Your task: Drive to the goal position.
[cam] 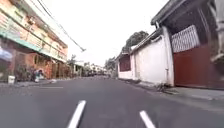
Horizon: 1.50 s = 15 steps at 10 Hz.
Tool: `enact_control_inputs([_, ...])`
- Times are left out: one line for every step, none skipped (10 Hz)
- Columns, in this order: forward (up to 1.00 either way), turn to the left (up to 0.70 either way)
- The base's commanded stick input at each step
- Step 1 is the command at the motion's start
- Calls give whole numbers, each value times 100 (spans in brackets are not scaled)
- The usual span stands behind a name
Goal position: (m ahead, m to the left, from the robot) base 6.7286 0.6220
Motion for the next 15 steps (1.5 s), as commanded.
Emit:
enact_control_inputs([100,29])
enact_control_inputs([100,14])
enact_control_inputs([100,16])
enact_control_inputs([100,19])
enact_control_inputs([100,11])
enact_control_inputs([100,4])
enact_control_inputs([100,7])
enact_control_inputs([100,3])
enact_control_inputs([100,9])
enact_control_inputs([95,1])
enact_control_inputs([0,21])
enact_control_inputs([0,1])
enact_control_inputs([0,23])
enact_control_inputs([0,14])
enact_control_inputs([0,16])
